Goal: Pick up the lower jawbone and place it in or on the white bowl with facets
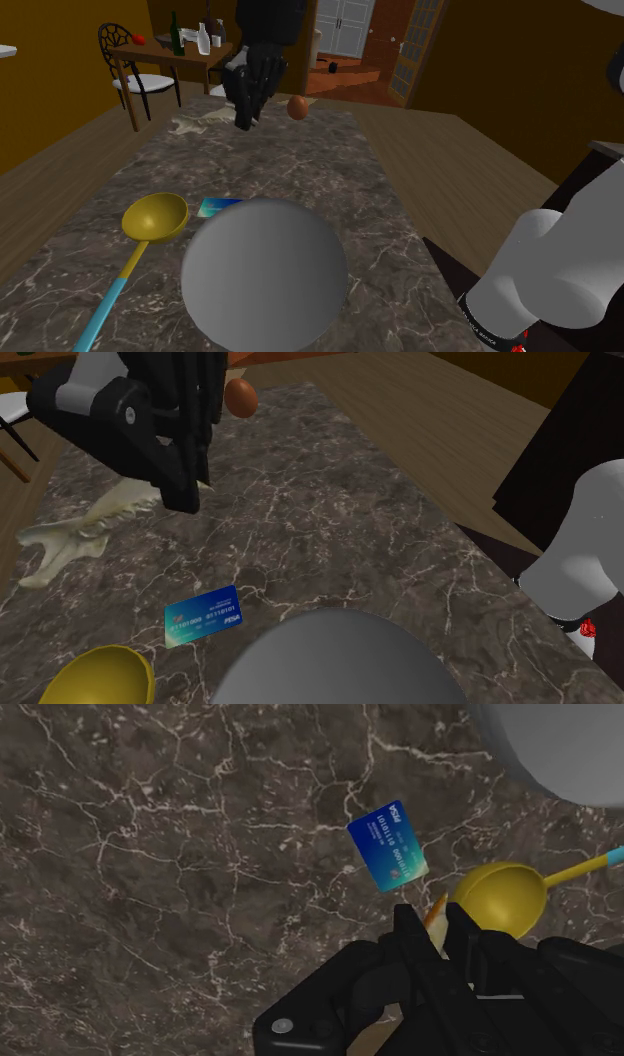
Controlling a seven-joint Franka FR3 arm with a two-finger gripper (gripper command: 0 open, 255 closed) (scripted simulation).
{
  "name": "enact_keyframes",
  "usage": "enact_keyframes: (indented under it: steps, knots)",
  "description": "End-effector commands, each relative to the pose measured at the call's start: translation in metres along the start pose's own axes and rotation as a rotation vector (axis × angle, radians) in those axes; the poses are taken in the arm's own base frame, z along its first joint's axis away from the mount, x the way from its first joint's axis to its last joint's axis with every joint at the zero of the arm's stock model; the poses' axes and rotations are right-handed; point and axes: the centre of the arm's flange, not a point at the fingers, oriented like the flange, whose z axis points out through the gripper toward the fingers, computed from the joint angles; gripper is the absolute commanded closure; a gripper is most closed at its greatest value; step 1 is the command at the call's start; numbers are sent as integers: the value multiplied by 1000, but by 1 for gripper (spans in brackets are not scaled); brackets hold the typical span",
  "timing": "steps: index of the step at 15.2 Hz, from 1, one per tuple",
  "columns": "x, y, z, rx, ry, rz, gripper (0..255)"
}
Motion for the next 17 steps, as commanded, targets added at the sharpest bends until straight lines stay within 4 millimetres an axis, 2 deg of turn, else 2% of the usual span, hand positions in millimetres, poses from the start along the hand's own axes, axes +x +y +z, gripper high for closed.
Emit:
enact_keyframes:
  steps: [1,12,13,17]
  knots:
    - [-20,-16,-4,0,-1,1,255]
    - [-125,-115,-22,0,-1,1,255]
    - [-131,-120,-23,0,-1,1,255]
    - [-135,-119,-2,0,-1,1,255]
